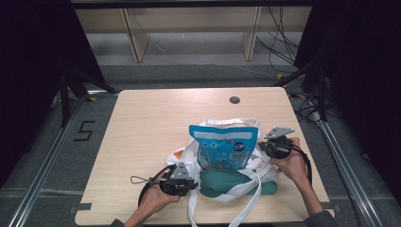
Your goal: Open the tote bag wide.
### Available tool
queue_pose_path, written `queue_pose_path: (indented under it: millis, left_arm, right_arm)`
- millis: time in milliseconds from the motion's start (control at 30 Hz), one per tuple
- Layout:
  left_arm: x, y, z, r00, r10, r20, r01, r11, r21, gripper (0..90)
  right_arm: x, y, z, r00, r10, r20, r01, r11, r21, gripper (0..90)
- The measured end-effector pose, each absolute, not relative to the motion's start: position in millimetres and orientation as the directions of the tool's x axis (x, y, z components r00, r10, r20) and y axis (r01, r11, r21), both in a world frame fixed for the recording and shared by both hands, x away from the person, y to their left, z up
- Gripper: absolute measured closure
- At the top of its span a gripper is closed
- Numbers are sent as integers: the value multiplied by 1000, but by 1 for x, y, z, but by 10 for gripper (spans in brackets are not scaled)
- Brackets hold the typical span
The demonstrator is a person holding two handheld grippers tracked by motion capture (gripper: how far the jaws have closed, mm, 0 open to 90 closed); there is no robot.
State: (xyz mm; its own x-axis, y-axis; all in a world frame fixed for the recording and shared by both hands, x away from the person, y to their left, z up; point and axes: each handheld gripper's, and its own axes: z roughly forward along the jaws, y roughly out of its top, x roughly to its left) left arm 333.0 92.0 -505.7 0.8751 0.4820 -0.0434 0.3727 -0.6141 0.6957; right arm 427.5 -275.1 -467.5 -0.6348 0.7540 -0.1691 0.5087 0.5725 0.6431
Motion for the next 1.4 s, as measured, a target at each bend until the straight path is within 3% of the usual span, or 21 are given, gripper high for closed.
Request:
queue_pose_path:
  millis: [100,300,367,433,533,700,800,900,1100,1167,1267,1400]
  left_arm:
    - [332,94,-509,870,489,-66,390,-599,699,854]
    - [330,95,-505,865,495,-79,400,-587,704,837]
    - [330,98,-498,859,494,-135,425,-540,726,764]
    - [330,103,-484,865,474,-166,429,-527,733,629]
    - [331,111,-462,863,458,-215,447,-491,748,455]
    - [342,127,-433,846,471,-252,461,-407,789,383]
    - [360,132,-424,829,514,-220,449,-378,809,382]
    - [385,123,-428,767,619,-168,472,-369,801,388]
    - [435,106,-451,738,663,-122,500,-417,759,415]
    - [446,103,-462,749,648,-139,513,-434,740,506]
    - [457,102,-479,727,676,-124,528,-433,731,738]
    - [465,104,-495,697,697,-168,578,-407,708,825]
  right_arm:
    - [439,-278,-494,-614,780,-118,597,557,577,891]
    - [441,-277,-495,-619,774,-133,580,564,588,879]
    - [440,-280,-490,-610,778,-147,557,554,619,834]
    - [436,-283,-479,-582,799,-155,540,521,661,699]
    - [423,-288,-455,-566,819,-95,524,447,725,625]
    - [388,-284,-422,-674,739,-6,449,416,791,572]
    - [369,-273,-414,-747,665,5,398,440,805,563]
    - [355,-259,-413,-787,616,13,393,485,782,552]
    - [353,-243,-427,-835,550,19,389,564,728,516]
    - [353,-241,-434,-835,548,50,422,578,699,586]
    - [353,-244,-441,-855,518,-13,371,630,683,767]
    - [337,-243,-444,-869,493,-54,363,708,606,828]
